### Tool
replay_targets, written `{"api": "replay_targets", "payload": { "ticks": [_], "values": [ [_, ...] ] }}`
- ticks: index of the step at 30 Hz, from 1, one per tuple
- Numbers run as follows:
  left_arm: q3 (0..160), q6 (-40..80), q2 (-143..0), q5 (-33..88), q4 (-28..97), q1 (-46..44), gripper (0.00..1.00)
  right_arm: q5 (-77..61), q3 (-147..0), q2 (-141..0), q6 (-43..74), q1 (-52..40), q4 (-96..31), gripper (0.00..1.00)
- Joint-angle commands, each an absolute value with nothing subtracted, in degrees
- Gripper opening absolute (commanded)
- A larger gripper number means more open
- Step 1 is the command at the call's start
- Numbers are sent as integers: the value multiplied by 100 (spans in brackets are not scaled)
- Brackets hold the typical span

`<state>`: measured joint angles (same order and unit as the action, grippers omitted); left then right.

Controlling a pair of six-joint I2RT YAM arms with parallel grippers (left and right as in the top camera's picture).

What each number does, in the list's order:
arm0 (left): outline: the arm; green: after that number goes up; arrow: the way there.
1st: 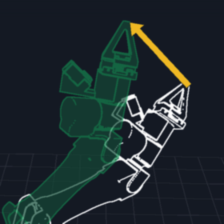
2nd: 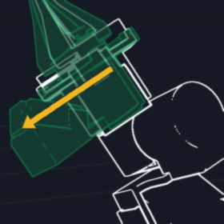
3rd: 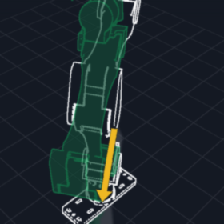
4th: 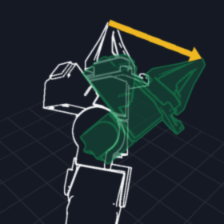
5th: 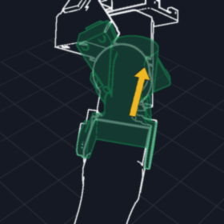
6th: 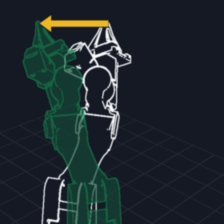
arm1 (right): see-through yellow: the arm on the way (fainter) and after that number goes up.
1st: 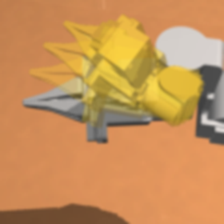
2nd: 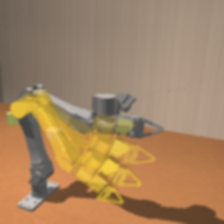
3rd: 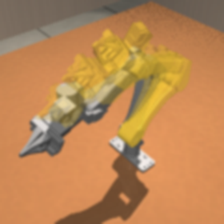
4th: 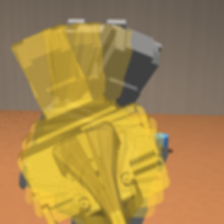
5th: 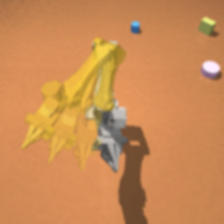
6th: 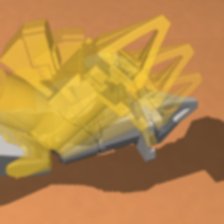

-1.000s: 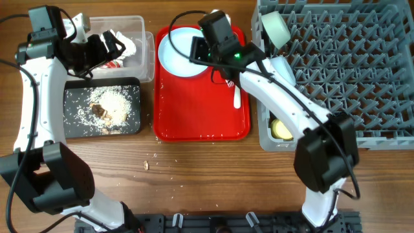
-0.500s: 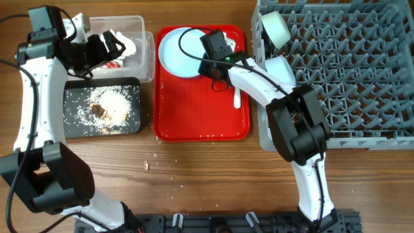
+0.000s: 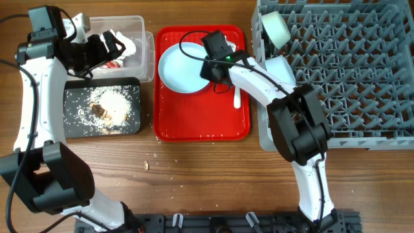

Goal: Sort waste into correct bins and load items into the dishwasher rack
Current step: 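Grasp the light-blue plate edge with right gripper and lift, then stand the light-blue plate upright in the dish rack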

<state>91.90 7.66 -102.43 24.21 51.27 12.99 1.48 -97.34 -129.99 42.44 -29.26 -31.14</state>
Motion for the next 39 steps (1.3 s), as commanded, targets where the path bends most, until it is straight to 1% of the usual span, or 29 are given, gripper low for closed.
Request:
{"api": "replay_targets", "payload": {
  "ticks": [1, 3, 5, 7, 9, 11, 12, 13, 15, 18, 24, 34, 35, 36, 37, 38, 39],
  "values": [
    [9273, 799, -10184, 2410, 5127, 1330, 100, -8, -9970, -11928, 3304, -2692, -3197, 4],
    [9273, 797, -10184, 2410, 5127, 1330, 100, 360, -10099, -11113, 3048, -2532, -3420, 4],
    [9273, 797, -10184, 2410, 5127, 1330, 100, 1284, -10103, -10313, 2812, -2246, -3588, 4],
    [9273, 797, -10184, 2410, 5127, 1330, 100, 2231, -10103, -9782, 2453, -1968, -3804, 4],
    [9273, 799, -10184, 2410, 5127, 1330, 100, 3514, -10101, -9273, 2029, -1570, -4259, 4],
    [9273, 797, -10184, 2410, 5127, 1330, 100, 4121, -10101, -9065, 1625, -1273, -4661, 4],
    [9273, 797, -10184, 2410, 5127, 1330, 100, 4257, -10101, -9035, 1288, -1140, -4842, 4],
    [9273, 797, -10184, 2410, 5127, 1330, 100, 4294, -10099, -9037, 681, -939, -5092, 4],
    [9273, 797, -10184, 2410, 5127, 1330, 100, 4296, -10029, -9107, 106, -705, -5304, 4],
    [9273, 797, -10184, 2410, 5127, 1330, 100, 4311, -9961, -9317, -395, -443, -5221, 4],
    [9273, 799, -10184, 2410, 5127, 1330, 100, 4338, -9961, -10296, -2355, -336, -4615, 4],
    [9273, 797, -10184, 2410, 5127, 1330, 100, 4705, -9961, -11159, -2602, -336, -3841, 5],
    [9273, 797, -10184, 2410, 5127, 1330, 100, 4604, -9961, -11194, -2593, -340, -3839, 25],
    [9273, 799, -10184, 2410, 5127, 1330, 100, 4458, -9961, -11201, -2591, -340, -3846, 42],
    [9273, 797, -10184, 2410, 5127, 1330, 100, 4296, -9961, -11201, -2591, -340, -3854, 51],
    [9273, 799, -10184, 2410, 5127, 1330, 100, 3927, -9963, -11192, -2545, -340, -3857, 71],
    [9273, 797, -10184, 2410, 5127, 1330, 100, 3771, -9966, -11174, -2486, -340, -3857, 78]
  ]
}}
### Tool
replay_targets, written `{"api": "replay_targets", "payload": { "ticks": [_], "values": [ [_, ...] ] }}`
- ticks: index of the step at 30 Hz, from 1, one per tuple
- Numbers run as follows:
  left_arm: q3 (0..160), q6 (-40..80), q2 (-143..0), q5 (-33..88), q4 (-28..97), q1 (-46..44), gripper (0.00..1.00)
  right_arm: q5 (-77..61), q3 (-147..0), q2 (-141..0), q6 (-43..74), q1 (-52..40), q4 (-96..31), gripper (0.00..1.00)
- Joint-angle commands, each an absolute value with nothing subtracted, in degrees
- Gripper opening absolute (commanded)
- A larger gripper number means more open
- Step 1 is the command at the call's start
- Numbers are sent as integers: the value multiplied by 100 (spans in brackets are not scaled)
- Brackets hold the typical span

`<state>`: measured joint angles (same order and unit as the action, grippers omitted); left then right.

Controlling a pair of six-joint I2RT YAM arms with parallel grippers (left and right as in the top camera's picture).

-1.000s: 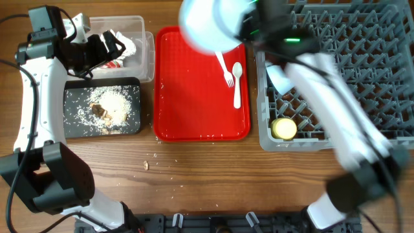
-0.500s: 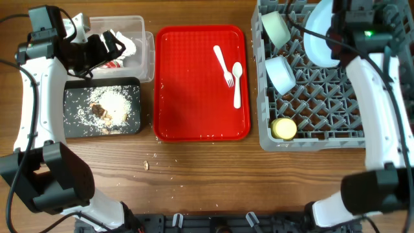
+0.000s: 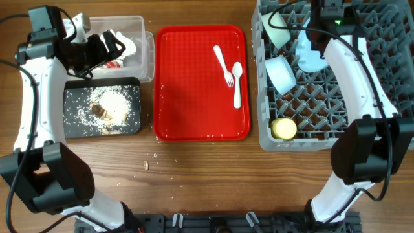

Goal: Sort waste into correct bins and load items into the dishwasher rack
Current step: 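Stand the light-blue plate upright in the dish rack, then move right gripper to the red tray and grasp the white fork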

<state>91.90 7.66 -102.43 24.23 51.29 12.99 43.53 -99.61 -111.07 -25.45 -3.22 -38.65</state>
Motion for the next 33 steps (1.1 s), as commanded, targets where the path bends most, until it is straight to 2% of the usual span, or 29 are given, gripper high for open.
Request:
{"api": "replay_targets", "payload": {
  "ticks": [1, 3, 7, 11, 13, 15, 16, 20, 22, 25, 33],
  "values": [
    [9273, 797, -10184, 2410, 5127, 1330, 100, 3645, -9966, -11155, -2392, -342, -3859, 82],
    [9273, 799, -10184, 2410, 5127, 1330, 100, 3291, -9977, -11030, -2062, -342, -3933, 99],
    [9273, 797, -10184, 2410, 5127, 1330, 100, 1826, -10025, -10573, -1503, -342, -4431, 100],
    [9273, 797, -10184, 2410, 5127, 1330, 100, -790, -10025, -10092, -390, -342, -4995, 100],
    [9273, 797, -10184, 2410, 5127, 1330, 100, -2816, -10020, -10051, -128, -342, -5107, 100],
    [9273, 799, -10184, 2410, 5127, 1330, 100, -3688, -10001, -10103, -56, -412, -4974, 95],
    [9273, 797, -10184, 2410, 5127, 1330, 100, -3575, -10001, -10143, 349, -578, -4827, 88],
    [9273, 797, -10184, 2410, 5127, 1330, 100, -1186, -10003, -10197, 1704, -1573, -4547, 83],
    [9273, 797, -10184, 2410, 5127, 1330, 100, -392, -10014, -10342, 1999, -2132, -4517, 79],
    [9273, 797, -10184, 2410, 5127, 1330, 100, -211, -10014, -10849, 2327, -2534, -4403, 79],
    [9273, 797, -10184, 2410, 5127, 1330, 100, -377, -10014, -12418, 2554, -2506, -4062, 69]
  ]
}}
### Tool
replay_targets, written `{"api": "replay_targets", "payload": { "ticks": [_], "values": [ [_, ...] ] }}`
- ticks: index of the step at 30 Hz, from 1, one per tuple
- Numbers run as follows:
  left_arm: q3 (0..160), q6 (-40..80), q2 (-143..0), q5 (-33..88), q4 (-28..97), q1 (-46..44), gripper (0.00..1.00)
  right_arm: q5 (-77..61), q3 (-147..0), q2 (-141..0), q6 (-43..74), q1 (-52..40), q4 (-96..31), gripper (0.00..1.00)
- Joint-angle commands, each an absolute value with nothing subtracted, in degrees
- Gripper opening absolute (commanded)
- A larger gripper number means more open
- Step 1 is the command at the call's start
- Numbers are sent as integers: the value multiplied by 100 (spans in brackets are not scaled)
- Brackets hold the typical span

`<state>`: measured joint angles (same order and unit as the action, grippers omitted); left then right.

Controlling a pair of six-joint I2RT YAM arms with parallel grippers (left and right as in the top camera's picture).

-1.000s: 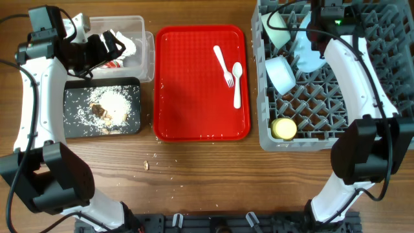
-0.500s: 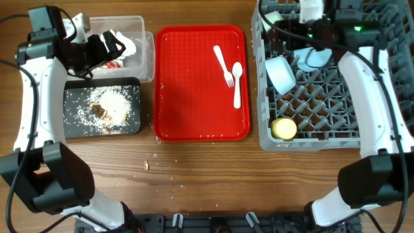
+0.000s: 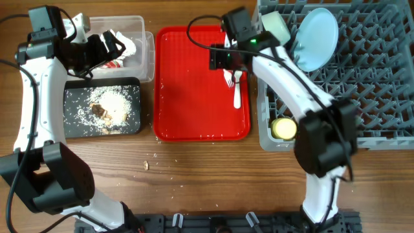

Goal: Sort waste into correct bins and load items into the dishwasher rack
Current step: 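Move right gripper to the red tray and grasp the white fork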

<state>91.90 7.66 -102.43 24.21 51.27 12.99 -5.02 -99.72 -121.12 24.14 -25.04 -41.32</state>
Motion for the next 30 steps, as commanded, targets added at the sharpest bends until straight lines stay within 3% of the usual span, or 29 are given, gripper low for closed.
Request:
{"api": "replay_targets", "payload": {
  "ticks": [1, 16, 21, 26, 30],
  "values": [
    [9273, 797, -10184, 2410, 5127, 1330, 100, -329, -10014, -12519, 2571, -2506, -4060, 68],
    [9273, 797, -10184, 2410, 5127, 1330, 100, 1, -10014, -13072, 3208, -2506, -3913, 60],
    [9273, 797, -10184, 2410, 5127, 1330, 100, -47, -10014, -13183, 3395, -2506, -3894, 51],
    [9273, 797, -10184, 2410, 5127, 1330, 100, -290, -10012, -13229, 3518, -2506, -4014, 30],
    [9273, 797, -10184, 2410, 5127, 1330, 100, -436, -10012, -13229, 3610, -2506, -4082, 20]
  ]
}}
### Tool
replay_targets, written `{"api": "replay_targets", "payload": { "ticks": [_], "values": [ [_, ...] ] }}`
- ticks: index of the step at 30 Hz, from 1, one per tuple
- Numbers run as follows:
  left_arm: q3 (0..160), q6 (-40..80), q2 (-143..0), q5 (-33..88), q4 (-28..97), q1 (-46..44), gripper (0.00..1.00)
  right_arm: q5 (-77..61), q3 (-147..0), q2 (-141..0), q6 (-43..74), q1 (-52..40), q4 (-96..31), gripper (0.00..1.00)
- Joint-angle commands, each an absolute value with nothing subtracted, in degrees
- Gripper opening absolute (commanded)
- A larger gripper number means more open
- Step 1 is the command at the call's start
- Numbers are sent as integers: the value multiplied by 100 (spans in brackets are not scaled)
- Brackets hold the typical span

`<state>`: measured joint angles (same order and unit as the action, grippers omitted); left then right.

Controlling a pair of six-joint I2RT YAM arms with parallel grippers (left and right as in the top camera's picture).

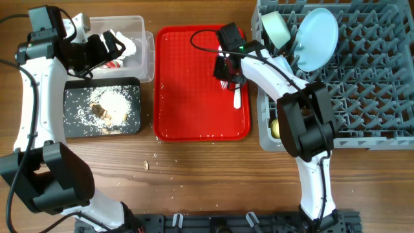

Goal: Sort waste into correct bins and load items into the dishwasher rack
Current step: 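Move right gripper to the red tray and grasp the white fork, then carry the white fork into the dish rack and release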

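Observation:
My right gripper (228,76) is low over the red tray (187,84), right on top of the white fork (224,83), of which only the tines show. Its body hides the fingers, so their state is unclear. A white spoon (237,97) lies just beside it. In the grey dishwasher rack (362,97) a pale blue plate (315,37) stands on edge next to a cup (274,27). My left gripper (111,44) hangs open over the clear bin (140,31), which holds crumpled waste.
A black tray (77,123) with rice and food scraps lies on the left below the bin. A yellow object (275,128) in the rack's near left corner is partly hidden by my right arm. Crumbs dot the wooden table in front of the trays.
My right gripper has moved a little down the red tray, from its top edge onto the fork and spoon. The left arm, the plate and the rack look unchanged.
My right gripper was first at the plate lying on the red tray. Then it was over the rack with the plate, and the fork and spoon lay bare on the tray. Later the plate stood in the rack and the gripper was back at the tray; now it is on the cutlery.

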<state>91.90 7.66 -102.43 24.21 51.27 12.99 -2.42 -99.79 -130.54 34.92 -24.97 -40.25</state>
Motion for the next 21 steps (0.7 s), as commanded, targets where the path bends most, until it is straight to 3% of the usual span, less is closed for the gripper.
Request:
{"api": "replay_targets", "payload": {
  "ticks": [1, 6, 10, 15, 21],
  "values": [
    [9273, 797, -10184, 2410, 5127, 1330, 100, -504, -10012, -13229, 3603, -2506, -4106, 18],
    [9273, 799, -10184, 2410, 5127, 1330, 100, -836, -10014, -13227, 3439, -2506, -4342, 4],
    [9273, 797, -10184, 2410, 5127, 1330, 100, -1061, -10184, -13172, 3127, -2506, -4716, 4],
    [9273, 797, -10184, 2410, 5127, 1330, 100, -1004, -11087, -12228, 1621, -2506, -6114, 5],
    [9273, 797, -10184, 2410, 5127, 1330, 100, 113, -11163, -10418, 2078, -2318, -7878, 4]
  ]
}}
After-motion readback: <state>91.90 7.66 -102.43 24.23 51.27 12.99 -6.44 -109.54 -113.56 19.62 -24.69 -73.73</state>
